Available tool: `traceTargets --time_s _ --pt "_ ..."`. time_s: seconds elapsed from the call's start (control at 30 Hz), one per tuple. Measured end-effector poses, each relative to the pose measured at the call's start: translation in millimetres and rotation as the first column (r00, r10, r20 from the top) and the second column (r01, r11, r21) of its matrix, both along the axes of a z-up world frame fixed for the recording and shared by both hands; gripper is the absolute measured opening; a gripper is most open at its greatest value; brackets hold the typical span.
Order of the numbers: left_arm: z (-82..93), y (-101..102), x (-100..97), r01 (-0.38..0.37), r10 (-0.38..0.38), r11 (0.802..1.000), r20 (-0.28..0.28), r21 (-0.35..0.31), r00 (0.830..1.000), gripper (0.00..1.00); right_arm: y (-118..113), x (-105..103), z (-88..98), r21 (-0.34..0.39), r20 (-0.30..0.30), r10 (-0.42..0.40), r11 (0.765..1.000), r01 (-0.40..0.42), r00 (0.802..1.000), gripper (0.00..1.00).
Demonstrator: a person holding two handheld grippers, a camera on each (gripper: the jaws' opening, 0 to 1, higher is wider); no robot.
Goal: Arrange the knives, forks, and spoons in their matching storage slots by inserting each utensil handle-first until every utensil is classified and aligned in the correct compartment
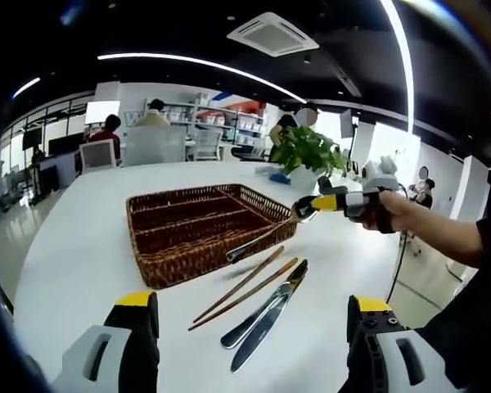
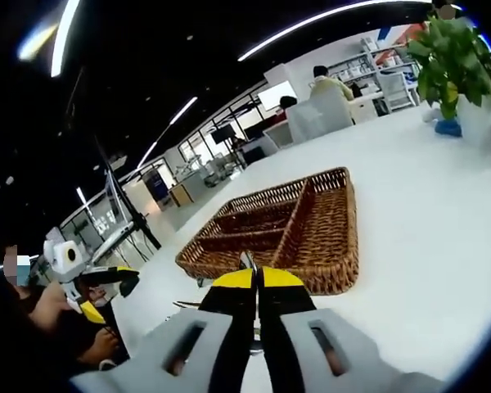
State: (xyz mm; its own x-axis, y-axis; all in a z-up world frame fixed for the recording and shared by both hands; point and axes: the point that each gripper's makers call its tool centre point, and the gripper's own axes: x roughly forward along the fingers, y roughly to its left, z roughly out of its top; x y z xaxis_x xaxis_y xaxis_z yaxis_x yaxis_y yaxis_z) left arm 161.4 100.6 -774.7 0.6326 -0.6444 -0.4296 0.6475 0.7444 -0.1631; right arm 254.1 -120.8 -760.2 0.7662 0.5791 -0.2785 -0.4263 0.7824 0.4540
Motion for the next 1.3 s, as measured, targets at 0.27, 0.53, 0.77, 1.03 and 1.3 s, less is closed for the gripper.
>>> traceTargets --time_s 0.27,0.53,0.77,1.03,1.3 --pt "-0.3 1 1.0 0.001 -0.001 1.0 0.0 -0.001 1.0 1.0 5 19 20.8 -0.008 0.046 -0.011 1.0 0.011 0.999 0.0" --pt "2.9 4 1.2 -0.001 0.001 1.0 -0.001 -0.009 1.0 1.0 3 41 31.5 -0.033 0.07 -0.038 0.999 0.04 0.997 0.0" --pt "5.4 6 7.0 -0.009 0.009 1.0 0.007 -0.008 1.0 1.0 4 65 38.6 -0.036 0.086 -0.064 0.997 0.067 0.994 0.0" --pt "2.8 6 8.7 -0.01 0.01 1.0 0.0 -0.006 1.0 1.0 8 93 39.8 -0.031 0.09 -0.095 0.995 0.098 0.991 0.0" --pt "8.0 8 15.6 -0.018 0.019 1.0 0.012 -0.01 1.0 1.0 11 119 36.2 -0.009 0.077 -0.13 0.991 0.131 0.989 0.0"
